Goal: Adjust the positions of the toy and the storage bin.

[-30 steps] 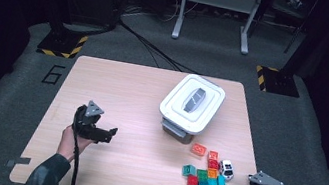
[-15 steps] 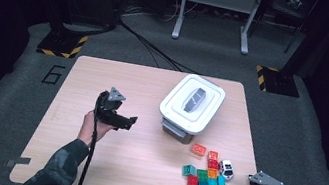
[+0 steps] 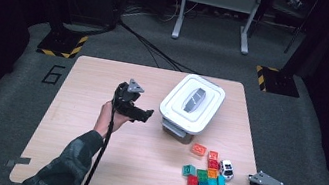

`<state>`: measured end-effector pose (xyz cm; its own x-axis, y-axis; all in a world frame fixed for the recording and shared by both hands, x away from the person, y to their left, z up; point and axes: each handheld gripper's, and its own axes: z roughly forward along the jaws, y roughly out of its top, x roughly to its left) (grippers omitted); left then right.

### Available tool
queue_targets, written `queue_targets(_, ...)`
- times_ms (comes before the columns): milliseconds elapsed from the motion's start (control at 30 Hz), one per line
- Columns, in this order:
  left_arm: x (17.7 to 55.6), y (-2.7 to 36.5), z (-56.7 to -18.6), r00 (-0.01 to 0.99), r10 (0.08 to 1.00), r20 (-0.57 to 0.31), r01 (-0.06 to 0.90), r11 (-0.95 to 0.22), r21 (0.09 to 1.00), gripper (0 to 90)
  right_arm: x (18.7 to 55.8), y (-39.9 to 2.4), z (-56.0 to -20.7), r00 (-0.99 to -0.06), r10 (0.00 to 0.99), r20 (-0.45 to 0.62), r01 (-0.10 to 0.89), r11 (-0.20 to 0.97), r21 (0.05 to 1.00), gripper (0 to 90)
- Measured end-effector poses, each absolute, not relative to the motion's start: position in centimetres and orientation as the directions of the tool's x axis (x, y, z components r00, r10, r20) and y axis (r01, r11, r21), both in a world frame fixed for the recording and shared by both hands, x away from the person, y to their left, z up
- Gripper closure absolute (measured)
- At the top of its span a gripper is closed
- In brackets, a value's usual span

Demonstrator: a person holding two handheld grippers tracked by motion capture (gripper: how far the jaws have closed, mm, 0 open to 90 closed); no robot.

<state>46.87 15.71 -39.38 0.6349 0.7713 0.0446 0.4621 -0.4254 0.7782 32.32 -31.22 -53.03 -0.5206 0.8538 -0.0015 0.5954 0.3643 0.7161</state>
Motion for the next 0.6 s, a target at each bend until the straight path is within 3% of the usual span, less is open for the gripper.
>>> queue_targets(600,50.8,9.6,-38.2,0.666,0.742,0.071,0.451,-0.478,0.754,4.5,32.3,-31.2,-53.1,-0.513,0.858,-0.001,0.594,0.356,0.721,0.3)
